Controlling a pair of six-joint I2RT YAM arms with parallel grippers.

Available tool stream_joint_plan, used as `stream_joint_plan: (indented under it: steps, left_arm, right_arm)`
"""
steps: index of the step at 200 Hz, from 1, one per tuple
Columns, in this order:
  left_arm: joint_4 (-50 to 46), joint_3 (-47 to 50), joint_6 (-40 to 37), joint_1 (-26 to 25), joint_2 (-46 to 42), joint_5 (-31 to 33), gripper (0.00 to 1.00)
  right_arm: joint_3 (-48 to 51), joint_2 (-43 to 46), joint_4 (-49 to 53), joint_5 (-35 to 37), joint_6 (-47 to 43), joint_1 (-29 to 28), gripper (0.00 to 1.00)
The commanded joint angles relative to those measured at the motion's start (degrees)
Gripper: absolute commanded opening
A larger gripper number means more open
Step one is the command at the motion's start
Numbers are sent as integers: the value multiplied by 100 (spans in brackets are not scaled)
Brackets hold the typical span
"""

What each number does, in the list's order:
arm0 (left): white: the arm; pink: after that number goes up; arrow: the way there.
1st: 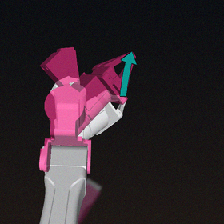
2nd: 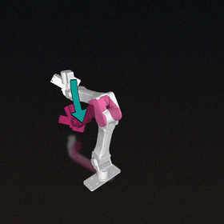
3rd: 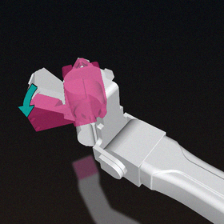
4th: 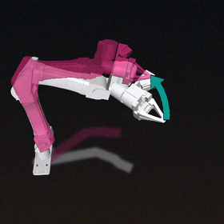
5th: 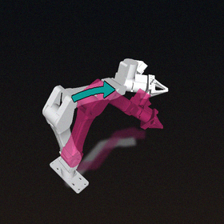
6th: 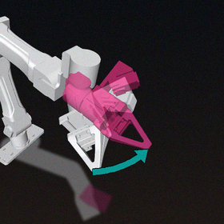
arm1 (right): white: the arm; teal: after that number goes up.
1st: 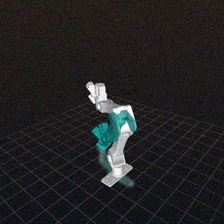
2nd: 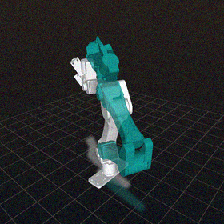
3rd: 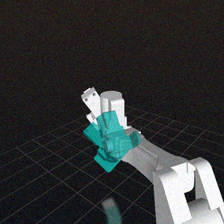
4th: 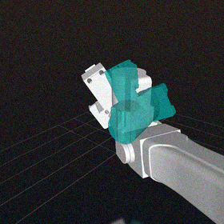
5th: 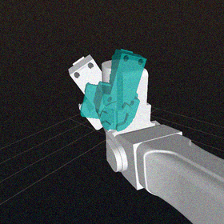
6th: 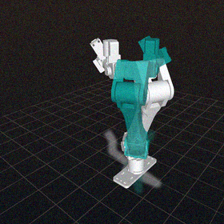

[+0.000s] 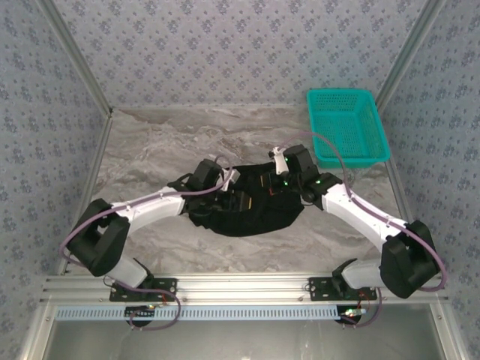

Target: Fold the inside-out t-shirt

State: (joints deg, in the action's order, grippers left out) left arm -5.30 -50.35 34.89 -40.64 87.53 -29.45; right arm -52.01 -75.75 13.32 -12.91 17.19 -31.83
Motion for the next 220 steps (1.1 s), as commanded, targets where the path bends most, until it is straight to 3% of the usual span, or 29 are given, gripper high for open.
stream_joint_plan:
  steps: [1, 25, 59, 96, 108, 146, 189, 220]
  left_arm:
    - [-400, -412, -525, -29, 19, 388, 63]
    - [-847, -585, -952, -29, 43, 943, 59]
    - [-800, -720, -1020, -30, 330, 702, 45]
    - [-802, -797, -1081, 4, 331, 597, 13]
    - [-731, -736, -1064, 47, 176, 463, 7]
    - [-371, -468, -1136, 233, -576, -562, 1]
    - [-107, -364, -1280, 285, -1183, -1611, 3]
    - [-272, -462, -1422, 337, -1078, -1900, 8]
  right_arm:
    - [54, 82, 231, -112, 67, 37, 4]
    - [68, 113, 213, -166, 41, 86, 4]
    - [50, 86, 179, -203, 38, 120, 3]
    - [11, 125, 374, -13, -144, 159, 3]
    - [4, 179, 509, 168, -267, 193, 2]
    - [2, 440, 708, 402, -614, 335, 1]
    - [66, 895, 490, 118, -856, 388, 0]
    - [134, 1092, 408, -22, -888, 414, 0]
